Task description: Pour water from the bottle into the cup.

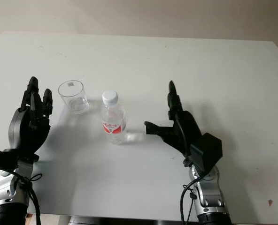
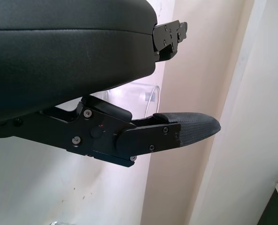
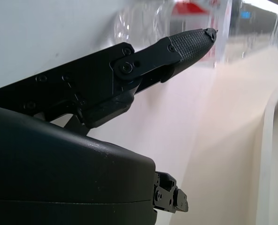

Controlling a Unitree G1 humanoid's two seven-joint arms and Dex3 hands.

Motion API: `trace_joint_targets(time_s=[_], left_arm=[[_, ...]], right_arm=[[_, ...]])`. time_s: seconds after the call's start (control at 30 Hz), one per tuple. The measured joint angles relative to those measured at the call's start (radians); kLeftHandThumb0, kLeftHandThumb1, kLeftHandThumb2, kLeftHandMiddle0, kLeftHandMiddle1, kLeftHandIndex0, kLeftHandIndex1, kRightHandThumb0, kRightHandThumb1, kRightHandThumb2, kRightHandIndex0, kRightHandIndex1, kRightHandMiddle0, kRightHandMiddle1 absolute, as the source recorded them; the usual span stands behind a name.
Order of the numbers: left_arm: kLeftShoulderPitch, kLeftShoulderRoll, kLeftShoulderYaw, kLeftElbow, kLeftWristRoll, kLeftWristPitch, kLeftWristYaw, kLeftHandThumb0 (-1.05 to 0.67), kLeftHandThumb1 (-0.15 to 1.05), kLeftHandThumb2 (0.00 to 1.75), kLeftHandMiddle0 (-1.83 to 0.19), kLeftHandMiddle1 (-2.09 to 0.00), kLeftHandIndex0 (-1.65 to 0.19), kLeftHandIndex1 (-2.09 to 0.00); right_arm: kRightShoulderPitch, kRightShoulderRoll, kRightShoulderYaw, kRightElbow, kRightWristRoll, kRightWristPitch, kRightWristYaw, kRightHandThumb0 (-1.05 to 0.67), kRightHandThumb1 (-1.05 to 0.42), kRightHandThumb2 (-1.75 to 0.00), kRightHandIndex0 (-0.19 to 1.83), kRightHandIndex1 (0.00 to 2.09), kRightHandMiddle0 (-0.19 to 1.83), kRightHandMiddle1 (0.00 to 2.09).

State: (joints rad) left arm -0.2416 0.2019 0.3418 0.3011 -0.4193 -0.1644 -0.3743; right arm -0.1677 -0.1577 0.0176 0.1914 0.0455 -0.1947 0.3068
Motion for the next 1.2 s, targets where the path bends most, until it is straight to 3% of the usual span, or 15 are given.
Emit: trace_joint_targets(time_s=[0.4,0.83,1.2], left_arm=[[0.002,-0.006,-0.006,-0.011,-0.001,0.001,0.020,-0.73,1.05,0.49,0.19,-0.02,0.19,0.00],[0.002,-0.015,-0.010,-0.018,-0.007,0.011,0.024,-0.73,1.05,0.49,0.19,-0.03,0.19,0.00],[0.002,-0.023,-0.010,-0.018,-0.006,0.010,0.028,-0.74,1.05,0.47,0.19,-0.03,0.19,-0.02]], right_arm=[[-0.143,0.018,0.105,0.039,-0.039,0.020,0.070,-0.98,-0.91,-0.04,-0.19,0.00,-0.19,0.00],[-0.282,0.092,0.155,0.250,-0.069,-0.009,0.079,-1.02,-0.94,-0.06,-0.19,0.00,-0.19,0.00],[-0.306,0.140,0.163,0.319,0.006,-0.036,0.180,-0.88,-0.88,-0.04,-0.15,0.02,-0.19,0.00]])
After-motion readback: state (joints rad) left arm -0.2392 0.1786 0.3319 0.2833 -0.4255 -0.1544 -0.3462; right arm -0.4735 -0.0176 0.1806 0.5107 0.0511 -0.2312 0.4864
